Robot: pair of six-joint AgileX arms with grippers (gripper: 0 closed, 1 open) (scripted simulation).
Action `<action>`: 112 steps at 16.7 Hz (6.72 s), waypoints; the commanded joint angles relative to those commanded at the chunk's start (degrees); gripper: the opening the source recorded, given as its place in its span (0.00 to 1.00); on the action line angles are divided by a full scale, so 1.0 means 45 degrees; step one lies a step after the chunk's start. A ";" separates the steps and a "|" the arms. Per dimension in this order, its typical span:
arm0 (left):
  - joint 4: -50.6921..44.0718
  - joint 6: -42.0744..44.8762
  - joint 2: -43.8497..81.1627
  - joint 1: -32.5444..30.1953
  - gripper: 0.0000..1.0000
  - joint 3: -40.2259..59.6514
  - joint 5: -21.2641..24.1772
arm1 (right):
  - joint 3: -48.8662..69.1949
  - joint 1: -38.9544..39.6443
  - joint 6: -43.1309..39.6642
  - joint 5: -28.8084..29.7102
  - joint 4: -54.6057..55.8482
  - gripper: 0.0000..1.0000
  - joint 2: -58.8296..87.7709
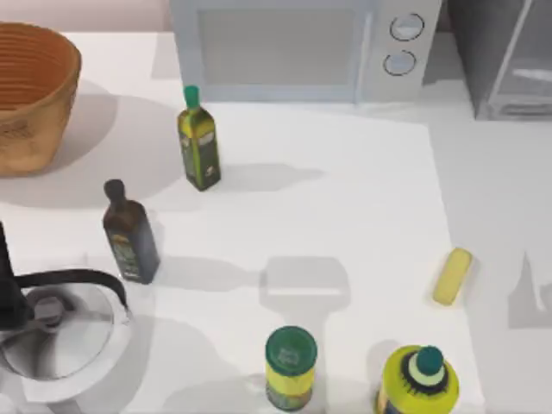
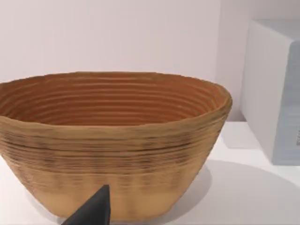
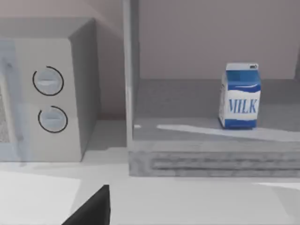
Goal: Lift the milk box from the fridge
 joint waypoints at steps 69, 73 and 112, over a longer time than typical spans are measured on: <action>0.0000 0.0000 0.0000 0.0000 1.00 0.0000 0.0000 | 1.5569 -0.2770 0.0094 -0.2283 1.5269 1.00 3.0692; 0.0000 0.0000 0.0000 0.0000 1.00 0.0000 0.0000 | 1.6632 -0.2638 0.0085 -0.2146 1.4518 1.00 3.1128; 0.0000 0.0000 0.0000 0.0000 1.00 0.0000 0.0000 | 1.6134 -0.2735 0.0151 -0.2302 1.3252 0.00 2.8914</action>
